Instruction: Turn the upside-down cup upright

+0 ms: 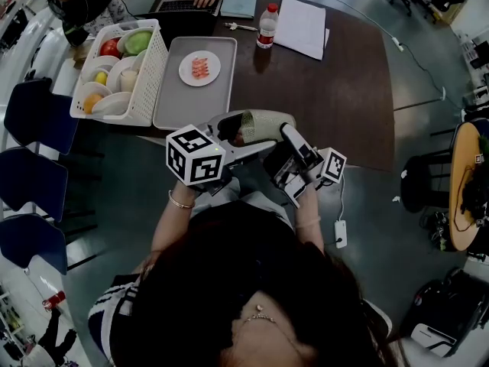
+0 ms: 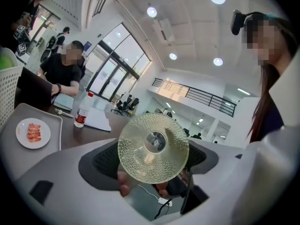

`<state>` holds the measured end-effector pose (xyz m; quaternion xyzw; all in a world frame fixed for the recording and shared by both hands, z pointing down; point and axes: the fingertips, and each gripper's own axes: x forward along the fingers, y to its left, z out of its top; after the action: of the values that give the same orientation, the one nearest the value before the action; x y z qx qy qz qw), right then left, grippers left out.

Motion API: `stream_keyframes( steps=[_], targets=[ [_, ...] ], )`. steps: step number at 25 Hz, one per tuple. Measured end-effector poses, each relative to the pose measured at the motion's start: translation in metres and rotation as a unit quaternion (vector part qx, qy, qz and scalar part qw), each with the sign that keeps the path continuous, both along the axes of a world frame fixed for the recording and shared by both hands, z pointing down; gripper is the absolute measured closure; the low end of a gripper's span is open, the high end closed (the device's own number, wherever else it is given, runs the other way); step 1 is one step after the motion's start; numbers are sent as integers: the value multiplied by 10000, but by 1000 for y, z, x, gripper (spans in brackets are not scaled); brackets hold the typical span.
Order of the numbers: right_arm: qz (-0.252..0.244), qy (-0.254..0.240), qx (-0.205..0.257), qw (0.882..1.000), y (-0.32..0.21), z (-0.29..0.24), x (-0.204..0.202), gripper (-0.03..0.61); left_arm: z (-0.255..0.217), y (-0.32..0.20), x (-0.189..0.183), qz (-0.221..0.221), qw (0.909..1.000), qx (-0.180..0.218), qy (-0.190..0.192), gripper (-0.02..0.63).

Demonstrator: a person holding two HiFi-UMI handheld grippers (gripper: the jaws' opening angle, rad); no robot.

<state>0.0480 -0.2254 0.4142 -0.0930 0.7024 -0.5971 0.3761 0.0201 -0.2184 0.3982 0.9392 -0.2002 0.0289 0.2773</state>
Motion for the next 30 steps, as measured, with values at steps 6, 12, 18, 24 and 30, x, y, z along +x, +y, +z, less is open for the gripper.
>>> stream_keyframes(
  steps=[6,12,18,24,30],
  targets=[
    [-6,-91,7,10000,-2,1,0,261,0,-2,-1,-42,10000,39,-12,210],
    [-50,127,-11,9999,-3,6,-1,261,1,-7,-2,-171,9997,153,-124,212],
    [7,322,-77,9994,-5,15,3,261,4,-15,-5,-341,9985,245,-348,213],
    [397,963,-304,9941,-10,34,19,261,16,-26,-13,-471,9959,183,-744,213],
    [843,2084,-340,9738,-14,51,37,261,38,-33,-16,-478,9884,131,-1438,213]
  ],
)
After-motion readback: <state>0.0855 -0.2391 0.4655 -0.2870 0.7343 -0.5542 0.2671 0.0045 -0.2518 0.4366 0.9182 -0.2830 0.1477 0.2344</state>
